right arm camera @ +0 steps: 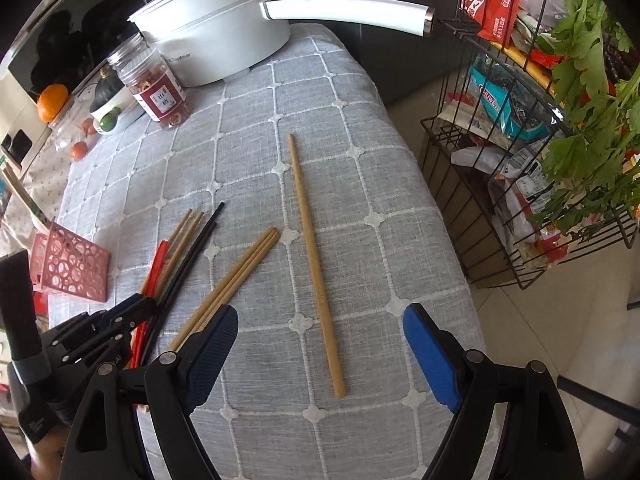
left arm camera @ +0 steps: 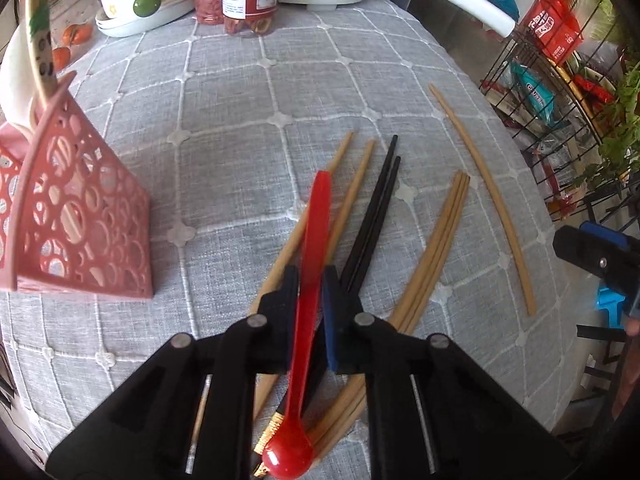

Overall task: Organize utensils
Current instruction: 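Reach the left tool to the red spoon and grasp its handle, then lift the red spoon with the left tool while the right tool reaches a wooden chopstick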

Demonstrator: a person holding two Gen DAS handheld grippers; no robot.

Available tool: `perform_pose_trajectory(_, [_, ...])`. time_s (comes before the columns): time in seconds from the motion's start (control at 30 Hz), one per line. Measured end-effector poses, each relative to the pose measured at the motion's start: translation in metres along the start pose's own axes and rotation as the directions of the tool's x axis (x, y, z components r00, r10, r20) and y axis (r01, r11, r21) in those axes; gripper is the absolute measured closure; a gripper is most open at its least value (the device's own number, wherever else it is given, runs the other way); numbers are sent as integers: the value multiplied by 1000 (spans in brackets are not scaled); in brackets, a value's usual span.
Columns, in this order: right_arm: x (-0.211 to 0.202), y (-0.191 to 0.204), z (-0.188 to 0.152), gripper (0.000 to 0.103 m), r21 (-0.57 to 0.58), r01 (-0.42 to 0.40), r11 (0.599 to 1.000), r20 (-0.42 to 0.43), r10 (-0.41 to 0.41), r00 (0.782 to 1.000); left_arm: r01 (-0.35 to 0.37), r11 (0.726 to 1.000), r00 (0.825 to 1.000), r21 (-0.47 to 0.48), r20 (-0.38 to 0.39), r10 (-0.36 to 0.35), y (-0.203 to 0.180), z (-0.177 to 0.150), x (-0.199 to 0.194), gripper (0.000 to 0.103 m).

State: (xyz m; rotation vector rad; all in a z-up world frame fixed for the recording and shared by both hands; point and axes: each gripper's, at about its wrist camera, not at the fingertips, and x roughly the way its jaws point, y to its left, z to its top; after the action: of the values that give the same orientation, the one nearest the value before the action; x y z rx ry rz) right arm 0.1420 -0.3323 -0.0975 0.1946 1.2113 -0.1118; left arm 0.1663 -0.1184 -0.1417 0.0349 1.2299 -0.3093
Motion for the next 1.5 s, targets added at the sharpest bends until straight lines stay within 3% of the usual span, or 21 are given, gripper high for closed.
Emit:
perform_pose_trajectory(0.33, [5,-4,1,17,5,4,1000,-10,-4,1000,-9,1000,1000,-5,24,9,-1,2,-3,91])
perform_pose_trajectory(0.73, [8,-6,1,17,19,-34,999,-17,34,999,-2,999,985,33,175,-3,-6,-9,-60,92])
perform_pose_trajectory(1.0, [23,-23,18,19,80,-93,992,15,92,996,60,997,988,53,140,-67,4,-17,-65,92])
perform_pose_trajectory(1.1, [34,-19,20,25,72,-79,994,-14,80,997,99,994,991,48,86,-103,8,-20,-56,92])
perform_pose_trajectory(1.27, [46,-17,23,39,74,-64,995,-36,67,997,168,984,979,51,-126,-161,4,-33,-26,92])
perform_pose_trajectory(1.3, [49,-16,23,42,78,-65,995,-44,69,997,167,985,977,53,-140,-158,3,-36,-24,92])
perform_pose_trajectory(1.37, [55,-15,21,56,74,-69,995,-72,75,995,155,986,979,66,-147,-144,2,-37,-22,90])
perform_pose_trajectory(1.5, [60,-7,17,85,2,-27,1000,-97,27,995,187,981,976,46,-125,-180,2,-35,-28,75])
